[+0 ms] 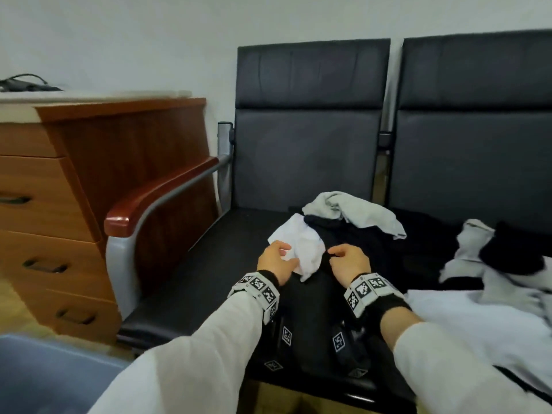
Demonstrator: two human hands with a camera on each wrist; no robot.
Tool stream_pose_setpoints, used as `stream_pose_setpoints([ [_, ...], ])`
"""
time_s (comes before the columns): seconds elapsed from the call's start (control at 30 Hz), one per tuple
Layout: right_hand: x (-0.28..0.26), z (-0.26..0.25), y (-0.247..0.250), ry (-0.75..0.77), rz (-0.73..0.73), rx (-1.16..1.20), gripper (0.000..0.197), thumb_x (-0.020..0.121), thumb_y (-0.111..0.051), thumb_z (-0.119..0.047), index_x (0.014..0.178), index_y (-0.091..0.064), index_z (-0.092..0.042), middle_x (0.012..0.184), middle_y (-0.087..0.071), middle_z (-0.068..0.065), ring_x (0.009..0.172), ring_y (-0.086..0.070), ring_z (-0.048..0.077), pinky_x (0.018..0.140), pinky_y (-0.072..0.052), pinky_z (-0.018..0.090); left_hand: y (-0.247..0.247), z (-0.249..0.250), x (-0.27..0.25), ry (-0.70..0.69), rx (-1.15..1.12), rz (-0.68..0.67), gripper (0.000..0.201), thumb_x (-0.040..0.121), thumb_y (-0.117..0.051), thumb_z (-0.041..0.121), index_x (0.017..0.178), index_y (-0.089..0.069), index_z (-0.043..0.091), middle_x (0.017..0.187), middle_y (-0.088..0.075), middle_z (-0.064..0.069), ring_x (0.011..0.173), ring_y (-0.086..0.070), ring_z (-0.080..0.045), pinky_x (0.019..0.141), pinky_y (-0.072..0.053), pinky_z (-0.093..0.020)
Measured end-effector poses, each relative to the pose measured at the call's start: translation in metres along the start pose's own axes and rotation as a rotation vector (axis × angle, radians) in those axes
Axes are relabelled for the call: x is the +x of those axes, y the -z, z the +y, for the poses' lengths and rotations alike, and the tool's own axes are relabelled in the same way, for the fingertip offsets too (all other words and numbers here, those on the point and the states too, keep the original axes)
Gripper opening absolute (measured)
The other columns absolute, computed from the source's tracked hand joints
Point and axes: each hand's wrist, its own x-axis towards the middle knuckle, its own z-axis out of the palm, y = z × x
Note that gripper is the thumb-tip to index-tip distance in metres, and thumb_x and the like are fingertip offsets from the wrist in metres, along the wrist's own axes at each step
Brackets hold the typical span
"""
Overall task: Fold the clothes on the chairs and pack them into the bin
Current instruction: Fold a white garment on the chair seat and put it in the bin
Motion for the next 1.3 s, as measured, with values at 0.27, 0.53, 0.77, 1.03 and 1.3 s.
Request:
stream_pose_setpoints([
  [0.27, 0.022, 0.025, -0.015, 0.032, -0.162, -0.099, 0.061, 0.081, -0.061, -0.008, 0.139, -0.047, -0.016, 0.135, -0.053, 0.01, 0.124, -0.051, 0.024, 0.102, -0.039, 0.025, -0.04, 0.002, 0.043, -0.107, 0.456, -0.176, 0.052, 0.084, -0.06, 0.032, 0.132, -0.046, 0.018, 0.13, -0.046, -0.009, 0.119, -0.052, -0.03, 0.1, -0.043, -0.034],
  [0.53, 0.042, 0.037, -0.02, -0.037, -0.198, -0.158, 0.042, 0.064, -0.059, -0.035, 0.104, -0.067, -0.025, 0.122, -0.056, 0.014, 0.103, -0.06, 0.026, 0.096, -0.049, 0.037, 0.001, -0.011, 0.059, 0.158, -0.466, 0.284, 0.028, 0.087, -0.048, 0.014, 0.06, -0.056, 0.012, 0.07, -0.056, -0.013, 0.076, -0.051, -0.025, 0.075, -0.049, -0.038],
  [0.77, 0.052, 0.044, -0.02, -0.041, -0.225, -0.095, 0.063, 0.055, -0.059, -0.044, 0.109, -0.063, -0.01, 0.122, -0.057, 0.016, 0.101, -0.061, 0.032, 0.093, -0.05, 0.04, 0.096, 0.066, 0.014, -0.028, -0.775, 0.424, 0.025, 0.09, -0.05, 0.008, 0.112, -0.057, -0.001, 0.101, -0.065, -0.013, 0.106, -0.062, -0.031, 0.082, -0.05, -0.031],
  [1.03, -0.026, -0.026, -0.005, 0.255, -0.168, -0.011, 0.076, 0.073, -0.073, -0.03, 0.139, -0.038, -0.021, 0.139, -0.037, 0.004, 0.125, -0.045, 0.024, 0.1, -0.042, 0.033, 0.085, 0.083, -0.006, 0.114, -0.664, 0.094, 0.02, 0.084, -0.057, 0.026, 0.078, -0.059, 0.007, 0.073, -0.055, -0.012, 0.069, -0.054, -0.026, 0.068, -0.044, -0.032],
  [1.3, -0.035, -0.043, -0.025, 0.281, -0.269, 0.278, 0.027, 0.081, -0.046, -0.028, 0.084, -0.062, -0.006, 0.088, -0.069, 0.017, 0.084, -0.064, 0.036, 0.079, -0.053, 0.048, 0.06, 0.078, -0.009, 0.022, -0.424, -0.378, 0.04, 0.091, -0.054, 0.047, 0.097, -0.063, 0.008, 0.091, -0.065, -0.01, 0.087, -0.061, -0.022, 0.078, -0.052, -0.033],
])
